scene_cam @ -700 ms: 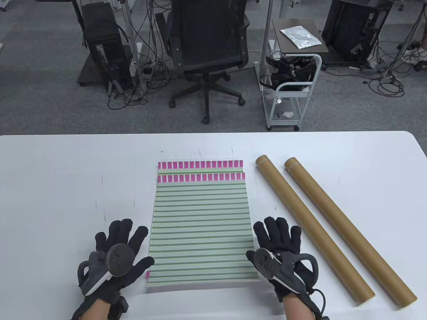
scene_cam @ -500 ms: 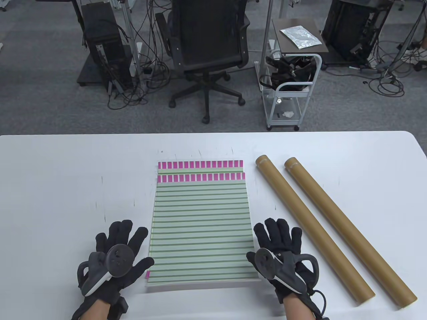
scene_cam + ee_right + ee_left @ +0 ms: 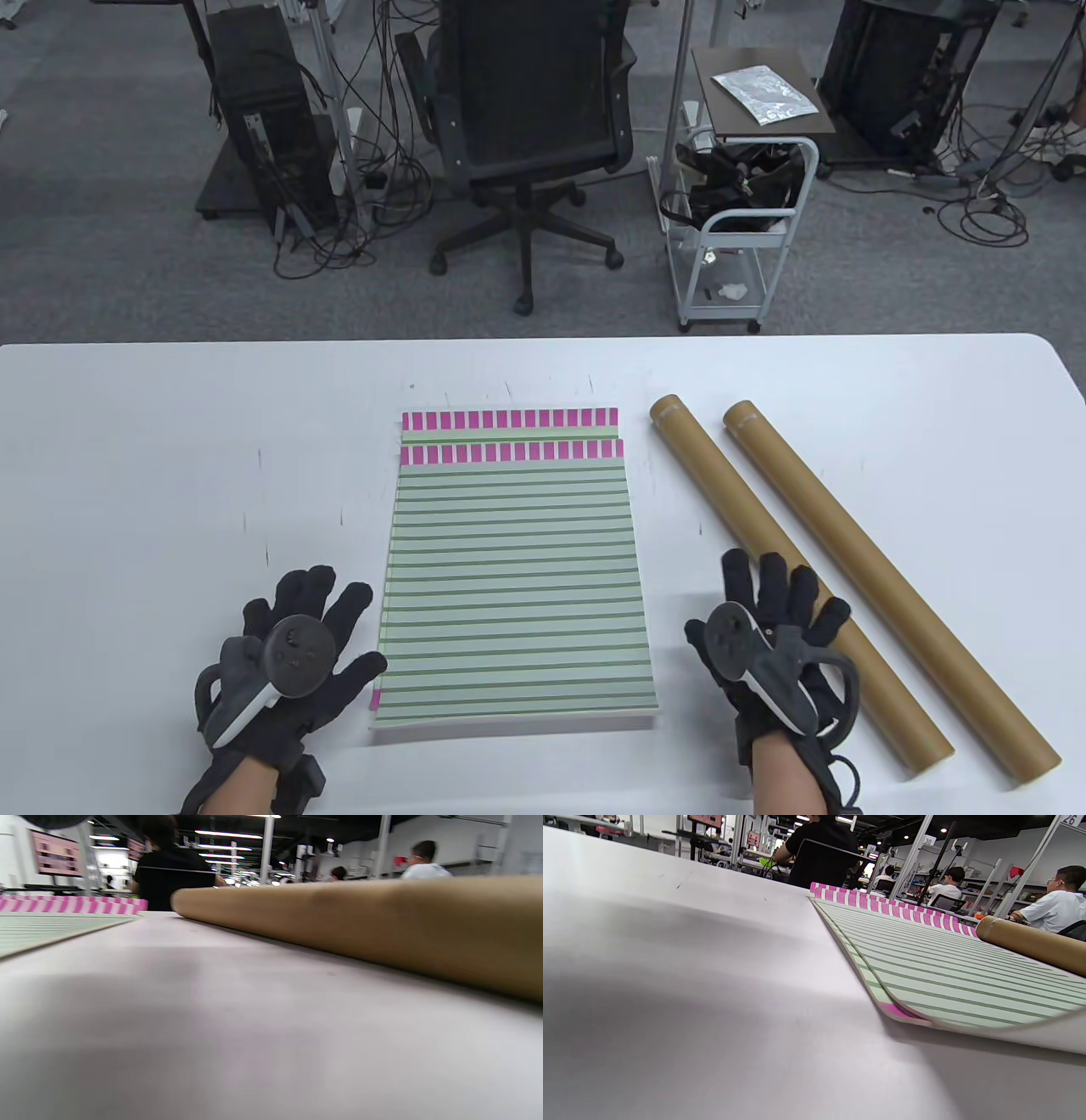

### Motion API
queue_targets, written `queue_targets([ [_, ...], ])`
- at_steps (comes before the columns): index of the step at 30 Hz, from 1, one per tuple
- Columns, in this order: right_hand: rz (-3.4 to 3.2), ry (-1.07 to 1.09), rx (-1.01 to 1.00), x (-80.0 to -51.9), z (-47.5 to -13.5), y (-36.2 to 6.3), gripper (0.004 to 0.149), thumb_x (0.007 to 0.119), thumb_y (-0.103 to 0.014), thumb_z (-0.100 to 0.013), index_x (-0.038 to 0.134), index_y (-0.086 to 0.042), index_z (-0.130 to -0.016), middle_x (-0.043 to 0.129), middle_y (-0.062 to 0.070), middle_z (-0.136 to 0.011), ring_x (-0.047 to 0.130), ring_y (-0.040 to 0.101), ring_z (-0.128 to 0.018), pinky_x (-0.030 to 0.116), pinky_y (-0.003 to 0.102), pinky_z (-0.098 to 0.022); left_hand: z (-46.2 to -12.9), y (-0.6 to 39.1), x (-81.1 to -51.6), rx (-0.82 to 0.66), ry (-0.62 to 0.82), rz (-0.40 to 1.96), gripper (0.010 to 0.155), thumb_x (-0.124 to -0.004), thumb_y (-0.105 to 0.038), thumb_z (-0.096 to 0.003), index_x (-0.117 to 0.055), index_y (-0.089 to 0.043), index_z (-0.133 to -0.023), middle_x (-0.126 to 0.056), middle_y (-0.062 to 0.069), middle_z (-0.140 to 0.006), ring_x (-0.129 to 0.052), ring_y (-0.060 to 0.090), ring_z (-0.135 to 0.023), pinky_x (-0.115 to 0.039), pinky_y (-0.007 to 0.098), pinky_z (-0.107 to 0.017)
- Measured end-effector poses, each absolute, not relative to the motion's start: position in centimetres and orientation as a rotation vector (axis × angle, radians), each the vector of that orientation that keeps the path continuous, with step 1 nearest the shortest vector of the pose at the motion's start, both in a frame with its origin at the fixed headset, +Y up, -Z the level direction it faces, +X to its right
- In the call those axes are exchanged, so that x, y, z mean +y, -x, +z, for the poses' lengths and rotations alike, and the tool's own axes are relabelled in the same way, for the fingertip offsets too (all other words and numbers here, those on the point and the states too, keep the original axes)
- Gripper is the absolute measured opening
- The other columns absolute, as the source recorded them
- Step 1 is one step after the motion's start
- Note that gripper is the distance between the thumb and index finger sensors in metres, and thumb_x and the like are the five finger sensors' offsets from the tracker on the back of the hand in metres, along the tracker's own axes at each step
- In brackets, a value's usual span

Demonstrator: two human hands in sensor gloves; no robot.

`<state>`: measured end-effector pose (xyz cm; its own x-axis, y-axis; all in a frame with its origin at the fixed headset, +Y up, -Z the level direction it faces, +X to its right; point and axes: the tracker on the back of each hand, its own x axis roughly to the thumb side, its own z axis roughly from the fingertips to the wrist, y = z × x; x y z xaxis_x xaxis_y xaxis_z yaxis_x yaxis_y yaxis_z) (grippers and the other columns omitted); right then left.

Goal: Roll up mouse pads and store in mailing tubes

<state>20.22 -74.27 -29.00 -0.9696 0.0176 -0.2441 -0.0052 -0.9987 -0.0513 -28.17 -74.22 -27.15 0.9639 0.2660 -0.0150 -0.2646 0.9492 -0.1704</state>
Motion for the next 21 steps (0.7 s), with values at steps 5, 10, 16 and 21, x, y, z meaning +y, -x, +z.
queue_targets([
  [5, 3.058, 0.641, -0.054, -74.8, -29.4, -22.5, 0.097, 0.063, -0.064, -0.043, 0.010, -0.021, -0.112, 0.018, 0.020, -0.119, 0.017, 0.058, -0.101, 0.019, 0.076, -0.066, -27.2, 28.6, -74.3, 0.004, 0.169, 0.271, 0.082, -0.060, -0.072, -0.0342, -0.029, -0.054, -0.108, -0.009, -0.012, -0.123, -0.007, 0.020, -0.121, -0.016, 0.060, -0.091],
  [10, 2.973, 0.853, -0.008, -75.6, -29.4, -24.8, 0.099, 0.066, -0.061, -0.044, 0.014, -0.013, -0.112, 0.024, 0.024, -0.117, 0.023, 0.059, -0.099, 0.026, 0.073, -0.068, -27.4, 28.8, -74.3, 0.006, 0.183, 0.315, 0.081, -0.060, -0.072, -0.0343, -0.030, -0.053, -0.108, -0.009, -0.012, -0.123, -0.008, 0.020, -0.121, -0.017, 0.060, -0.091],
  [16, 2.949, 0.900, 0.097, -76.5, -29.6, -25.5, 0.098, 0.070, -0.057, -0.045, 0.017, -0.011, -0.112, 0.037, 0.022, -0.114, 0.039, 0.055, -0.100, 0.033, 0.071, -0.071, -27.3, 28.8, -74.2, 0.004, 0.176, 0.308, 0.081, -0.060, -0.072, -0.0342, -0.031, -0.053, -0.108, -0.010, -0.012, -0.123, -0.009, 0.020, -0.120, -0.017, 0.059, -0.091],
  [21, 2.914, 0.917, 0.194, -76.9, -29.9, -26.4, 0.096, 0.070, -0.057, -0.046, 0.017, -0.013, -0.113, 0.037, 0.017, -0.112, 0.046, 0.047, -0.096, 0.036, 0.067, -0.072, -27.3, 28.7, -74.4, 0.000, 0.188, 0.308, 0.081, -0.060, -0.072, -0.0341, -0.032, -0.053, -0.107, -0.010, -0.012, -0.122, -0.009, 0.020, -0.120, -0.019, 0.059, -0.091],
])
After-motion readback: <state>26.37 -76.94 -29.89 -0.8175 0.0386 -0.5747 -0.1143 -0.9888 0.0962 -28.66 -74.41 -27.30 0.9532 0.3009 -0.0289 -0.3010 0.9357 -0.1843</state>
